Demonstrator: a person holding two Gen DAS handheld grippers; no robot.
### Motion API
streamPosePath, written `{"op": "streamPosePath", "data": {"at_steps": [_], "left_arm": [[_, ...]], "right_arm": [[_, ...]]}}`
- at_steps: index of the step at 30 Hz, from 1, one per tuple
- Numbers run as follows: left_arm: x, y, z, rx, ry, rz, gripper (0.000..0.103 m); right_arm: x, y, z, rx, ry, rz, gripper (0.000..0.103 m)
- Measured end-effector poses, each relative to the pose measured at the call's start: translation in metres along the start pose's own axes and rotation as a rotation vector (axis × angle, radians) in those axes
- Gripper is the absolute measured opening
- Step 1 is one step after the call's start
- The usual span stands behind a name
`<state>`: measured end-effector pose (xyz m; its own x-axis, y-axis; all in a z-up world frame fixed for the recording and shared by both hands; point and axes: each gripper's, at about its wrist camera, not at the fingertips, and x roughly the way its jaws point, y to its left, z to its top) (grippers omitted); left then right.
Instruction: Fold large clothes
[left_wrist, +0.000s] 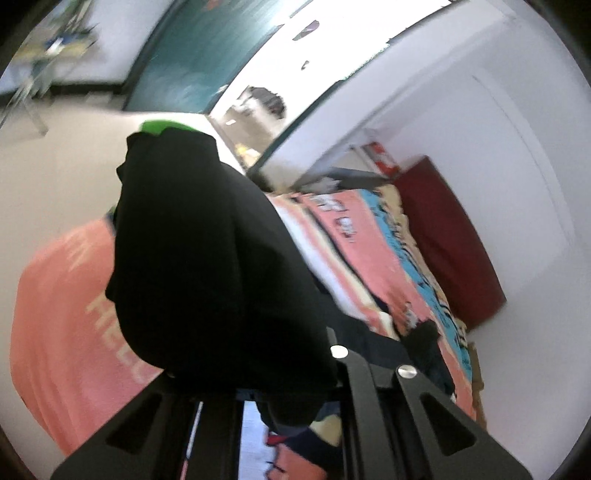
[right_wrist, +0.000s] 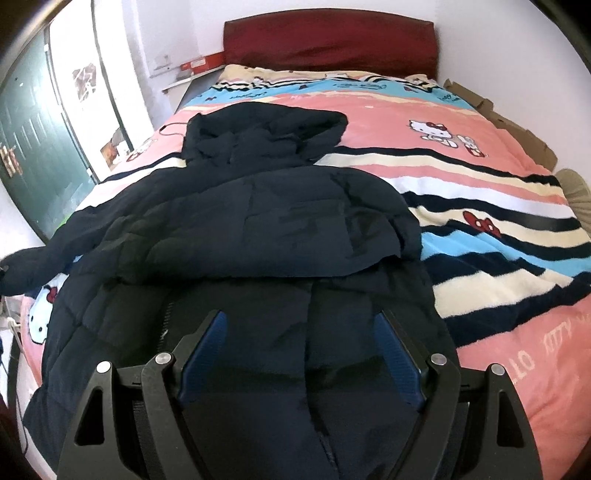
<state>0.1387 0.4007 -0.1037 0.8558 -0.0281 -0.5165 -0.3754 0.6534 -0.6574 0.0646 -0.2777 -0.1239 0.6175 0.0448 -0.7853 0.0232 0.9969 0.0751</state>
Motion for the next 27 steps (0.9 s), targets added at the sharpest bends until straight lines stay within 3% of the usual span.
{"op": "streamPosePath", "data": {"at_steps": [7,14,21,27], "left_arm": [[-0.018,-0.1,-0.006,0.17,-0.018,-0.119,0.008],[-0.015,-0.197,-0.043,0.332,0.036,-0.233,0.008],[0.003,-0.284,-0.117,0.5,0.143,-0.313,0.008],[0.039,-0.335,-0.207,0.636,0.254,-0.309,0.008]], "right_arm": [[-0.012,-0.024,0.0,0.049,-0.046,-0.004,0.081],[-0.03,-0.056,-0.004,0.105,-0.097,-0.017,0.081],[-0.043,-0.092,-0.01,0.175,-0.142,-0.025,0.081],[-0.051,-0.117,-0.016,0.219,-0.17,-0.029,0.081]]}}
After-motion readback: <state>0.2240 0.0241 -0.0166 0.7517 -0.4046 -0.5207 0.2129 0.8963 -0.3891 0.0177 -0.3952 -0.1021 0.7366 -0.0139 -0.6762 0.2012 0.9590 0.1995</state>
